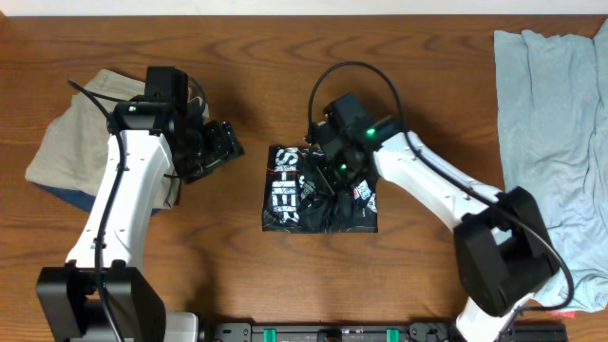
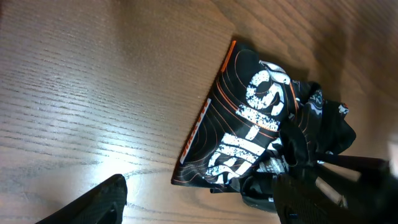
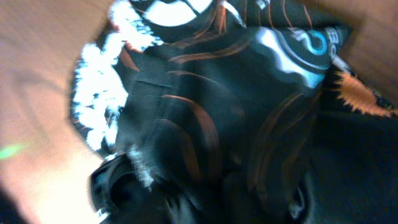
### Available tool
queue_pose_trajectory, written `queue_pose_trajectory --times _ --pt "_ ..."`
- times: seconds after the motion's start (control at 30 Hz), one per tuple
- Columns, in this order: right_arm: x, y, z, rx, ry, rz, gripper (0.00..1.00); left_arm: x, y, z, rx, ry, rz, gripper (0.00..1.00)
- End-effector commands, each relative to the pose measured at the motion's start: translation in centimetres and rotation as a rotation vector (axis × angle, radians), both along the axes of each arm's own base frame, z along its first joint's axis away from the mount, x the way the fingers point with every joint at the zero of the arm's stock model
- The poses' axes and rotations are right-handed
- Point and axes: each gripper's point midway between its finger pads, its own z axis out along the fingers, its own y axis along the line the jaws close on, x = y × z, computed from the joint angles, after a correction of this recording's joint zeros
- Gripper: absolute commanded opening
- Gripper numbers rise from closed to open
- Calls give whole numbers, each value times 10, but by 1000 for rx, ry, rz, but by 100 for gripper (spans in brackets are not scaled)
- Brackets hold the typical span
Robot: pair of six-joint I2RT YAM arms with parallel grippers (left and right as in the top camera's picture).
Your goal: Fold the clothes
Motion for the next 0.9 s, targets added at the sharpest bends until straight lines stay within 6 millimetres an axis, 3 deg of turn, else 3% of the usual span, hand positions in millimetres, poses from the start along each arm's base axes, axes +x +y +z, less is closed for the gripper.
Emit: queue_pose_trajectory --times 0.0,0.27,0.47,0.57,0.6,0.77,0.87 --pt "21 -26 -7 -154 -58 -224 1 -3 1 -1 3 6 -7 76" --pt "53 -77 25 -217 -172 -454 2 -7 1 -5 3 20 -7 76" --pt "29 -125 12 -354 -35 -505 14 -7 1 -5 3 20 -7 76" --pt "17 -146 9 -422 25 -525 25 -7 1 -5 3 20 -7 76" --pt "14 -150 9 -431 39 -530 24 -7 1 -5 3 20 -7 76" --pt "10 -141 13 -358 82 -517 22 -8 1 -6 3 23 -8 76" --pt "9 -117 27 -216 99 -456 23 -8 1 -6 3 26 -8 77"
